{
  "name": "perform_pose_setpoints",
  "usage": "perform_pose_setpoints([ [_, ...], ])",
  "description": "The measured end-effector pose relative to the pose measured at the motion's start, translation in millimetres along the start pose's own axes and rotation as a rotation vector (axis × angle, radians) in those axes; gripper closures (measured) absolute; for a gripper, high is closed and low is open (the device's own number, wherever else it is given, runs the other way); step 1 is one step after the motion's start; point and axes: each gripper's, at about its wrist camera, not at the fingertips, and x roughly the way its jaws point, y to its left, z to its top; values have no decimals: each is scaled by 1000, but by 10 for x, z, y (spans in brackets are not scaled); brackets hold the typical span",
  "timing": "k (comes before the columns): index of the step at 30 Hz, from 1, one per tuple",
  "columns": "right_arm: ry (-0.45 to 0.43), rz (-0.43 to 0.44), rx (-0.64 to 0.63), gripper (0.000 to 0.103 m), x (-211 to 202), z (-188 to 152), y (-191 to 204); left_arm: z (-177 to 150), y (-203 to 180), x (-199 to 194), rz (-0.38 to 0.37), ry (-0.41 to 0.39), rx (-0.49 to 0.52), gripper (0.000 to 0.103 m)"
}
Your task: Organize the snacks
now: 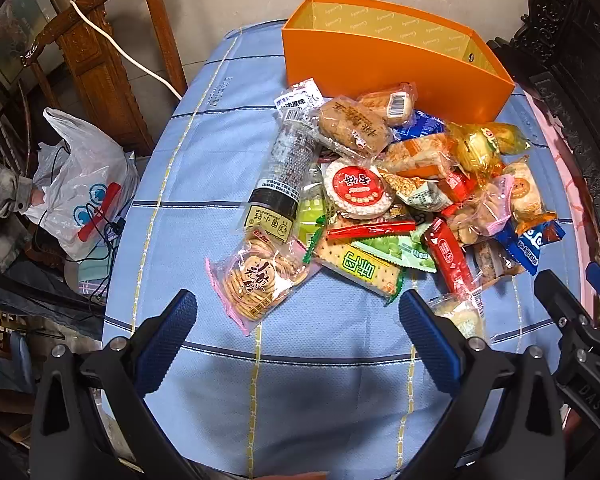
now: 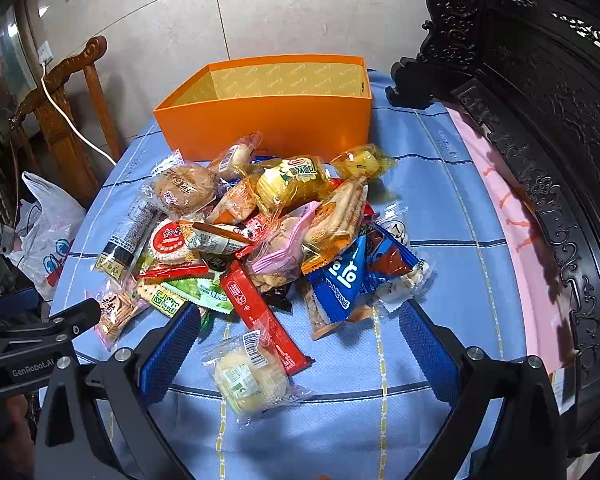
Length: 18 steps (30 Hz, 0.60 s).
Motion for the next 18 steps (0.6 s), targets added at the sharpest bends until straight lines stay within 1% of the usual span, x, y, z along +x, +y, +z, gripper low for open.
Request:
perform_pose_setpoints([
  [18, 5, -4, -4, 3, 7, 11, 63, 8, 46, 18, -2, 5, -2, 4],
])
